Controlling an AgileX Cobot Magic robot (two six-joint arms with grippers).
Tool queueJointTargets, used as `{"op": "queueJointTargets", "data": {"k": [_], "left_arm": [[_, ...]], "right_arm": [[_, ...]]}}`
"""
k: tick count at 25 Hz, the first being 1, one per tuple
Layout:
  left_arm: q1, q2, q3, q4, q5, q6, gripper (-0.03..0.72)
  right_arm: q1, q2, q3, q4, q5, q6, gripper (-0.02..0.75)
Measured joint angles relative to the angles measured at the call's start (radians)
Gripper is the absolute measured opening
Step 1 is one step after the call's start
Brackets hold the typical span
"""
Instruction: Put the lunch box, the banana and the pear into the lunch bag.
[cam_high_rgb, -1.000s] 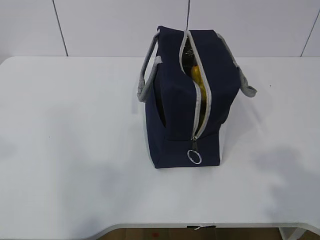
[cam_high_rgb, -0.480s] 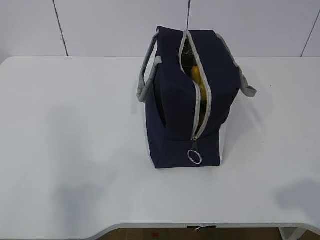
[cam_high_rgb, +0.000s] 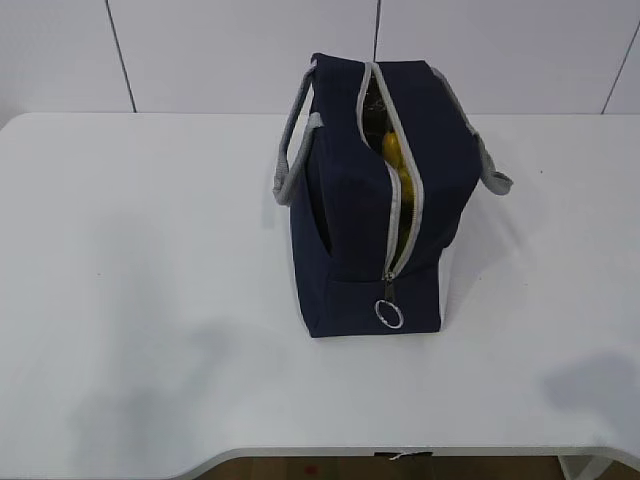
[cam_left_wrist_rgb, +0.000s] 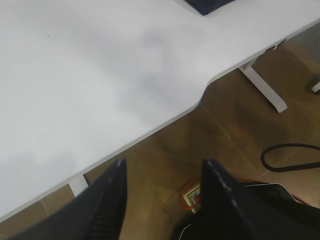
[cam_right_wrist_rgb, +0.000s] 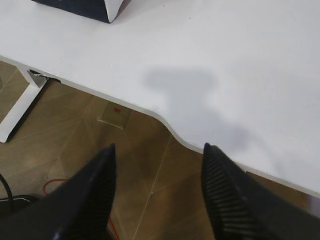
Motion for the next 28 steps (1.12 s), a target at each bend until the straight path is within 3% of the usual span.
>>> {"op": "queueJointTargets", "data": {"k": [8,23,26,28], "left_arm": [[0.0,0.0,0.0,0.004,0.0,0.0,0.358],[0.002,-0.005,0.0,0.004,0.0,0.0,0.245],[0.034,-0.02,0.0,0.002,0.0,0.0,0.239],[0.094,-0.034,0.0,0.002,0.0,0.0,0.237]], "right_arm": [[0.0,0.0,0.023,-0.001,-0.048,0.001,0.443],[0.0,0.0,0.023,-0.002,-0.05,0.001,0.443],[0.0,-0.001,0.023,-0.002,-0.05,0.001,0.443],[0.0,-0.013,0.023,-0.002,-0.053,0.001,0.443]]}}
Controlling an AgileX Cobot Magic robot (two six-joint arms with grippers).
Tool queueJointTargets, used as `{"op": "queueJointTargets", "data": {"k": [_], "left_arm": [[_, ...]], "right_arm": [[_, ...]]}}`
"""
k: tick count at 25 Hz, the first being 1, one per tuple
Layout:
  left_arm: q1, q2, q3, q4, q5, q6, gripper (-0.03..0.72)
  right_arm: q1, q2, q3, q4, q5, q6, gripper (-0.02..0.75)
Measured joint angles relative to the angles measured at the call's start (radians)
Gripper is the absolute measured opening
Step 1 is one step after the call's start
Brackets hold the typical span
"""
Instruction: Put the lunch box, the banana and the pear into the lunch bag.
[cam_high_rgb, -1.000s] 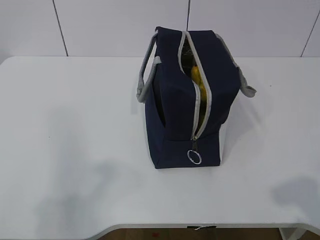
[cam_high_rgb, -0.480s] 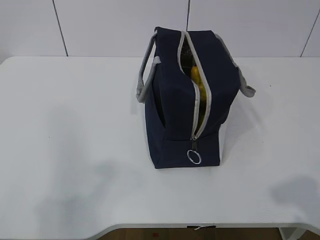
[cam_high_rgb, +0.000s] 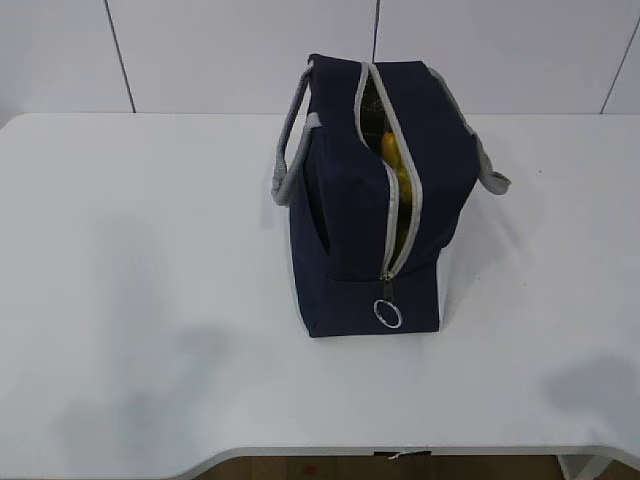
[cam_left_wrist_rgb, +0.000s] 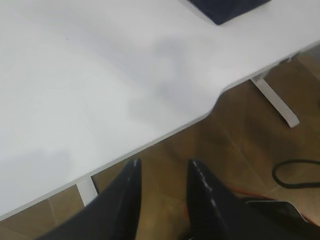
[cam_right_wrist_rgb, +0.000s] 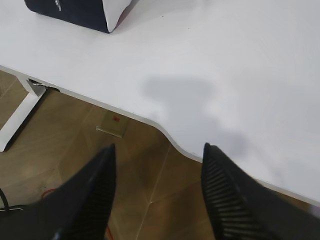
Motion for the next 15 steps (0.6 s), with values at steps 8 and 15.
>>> {"op": "queueJointTargets", "data": {"k": [8,15], "left_arm": [[0.284,-0.12,0.0,0.0,0.0,0.0,0.237],[0.394,-0.161,0.002,0.0,0.002,0.0,0.237]], "right_arm": [[-0.107,-0.022,0.0,0.0,-0.001,0.0,0.443],[-0.202,-0.107,0.0,0.0,-0.002,0.0,0.443]]}}
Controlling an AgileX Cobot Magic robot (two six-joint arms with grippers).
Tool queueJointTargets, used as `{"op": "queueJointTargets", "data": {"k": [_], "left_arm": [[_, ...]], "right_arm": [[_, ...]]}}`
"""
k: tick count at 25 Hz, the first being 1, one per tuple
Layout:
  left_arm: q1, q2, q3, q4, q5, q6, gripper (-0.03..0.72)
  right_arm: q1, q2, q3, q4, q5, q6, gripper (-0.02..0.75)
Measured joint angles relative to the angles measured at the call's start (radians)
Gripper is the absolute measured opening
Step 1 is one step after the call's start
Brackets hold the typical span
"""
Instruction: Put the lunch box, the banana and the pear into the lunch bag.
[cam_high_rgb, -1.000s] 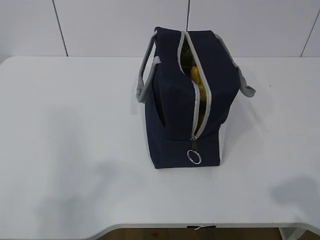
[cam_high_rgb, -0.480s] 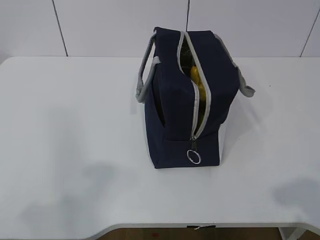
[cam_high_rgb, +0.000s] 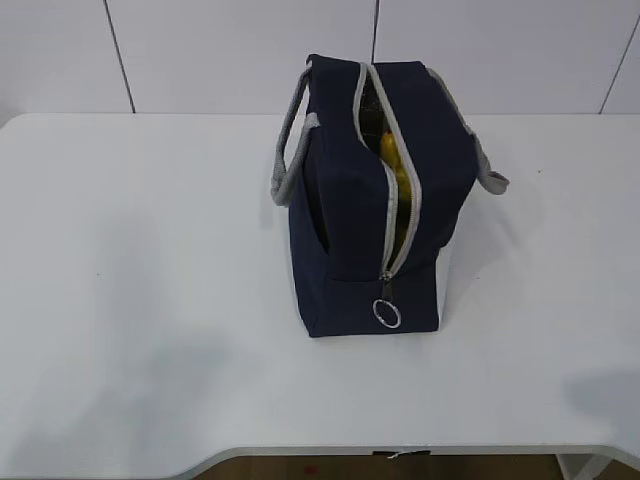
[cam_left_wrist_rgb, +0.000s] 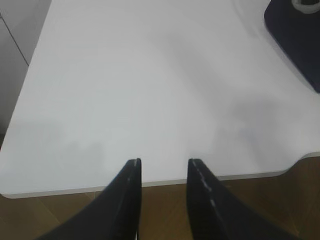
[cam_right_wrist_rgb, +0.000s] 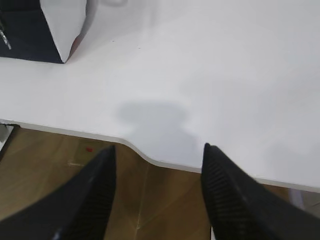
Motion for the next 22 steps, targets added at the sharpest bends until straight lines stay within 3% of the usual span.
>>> {"op": "queueJointTargets", "data": {"k": [22], "left_arm": [[0.002,0.0,0.0,0.0,-0.002,0.0,0.237]], "right_arm": [[-0.004,-0.003,0.0,0.0,0.0,0.0,0.443]]}}
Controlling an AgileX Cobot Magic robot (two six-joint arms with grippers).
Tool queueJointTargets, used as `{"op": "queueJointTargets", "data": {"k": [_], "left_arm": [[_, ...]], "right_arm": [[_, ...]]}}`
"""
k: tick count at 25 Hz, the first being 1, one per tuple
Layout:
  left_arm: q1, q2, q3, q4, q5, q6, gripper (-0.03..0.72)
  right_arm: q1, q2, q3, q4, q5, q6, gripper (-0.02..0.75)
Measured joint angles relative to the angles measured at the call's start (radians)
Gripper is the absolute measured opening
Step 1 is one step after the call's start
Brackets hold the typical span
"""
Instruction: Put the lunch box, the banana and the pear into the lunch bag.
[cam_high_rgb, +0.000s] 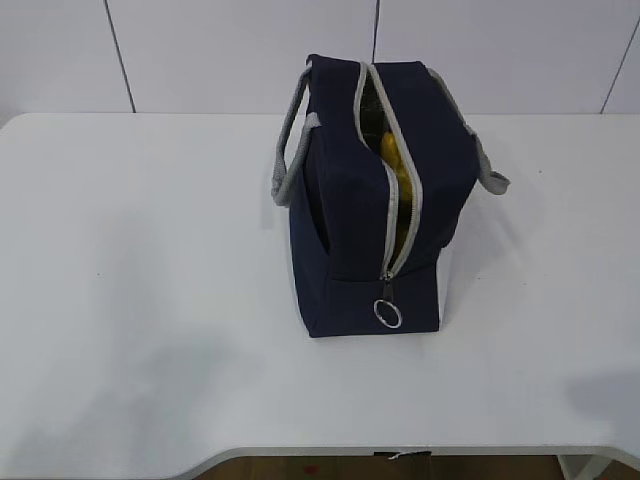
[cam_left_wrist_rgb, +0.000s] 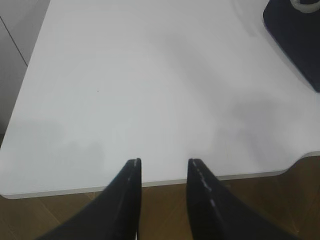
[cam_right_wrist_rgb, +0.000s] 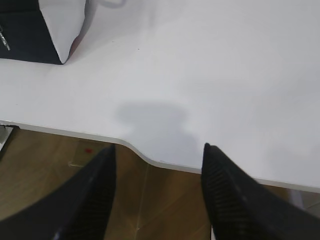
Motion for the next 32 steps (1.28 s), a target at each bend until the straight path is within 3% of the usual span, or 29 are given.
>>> {"op": "queueJointTargets", "data": {"k": [8,32], "left_arm": [[0.0,0.0,0.0,0.062,0.0,0.0,0.237],[0.0,0.0,0.0,0.053,0.0,0.0,0.237]], "right_arm": [[0.0,0.0,0.0,0.0,0.0,0.0,0.442],[0.0,0.0,0.0,0.0,0.0,0.0,0.442]]}}
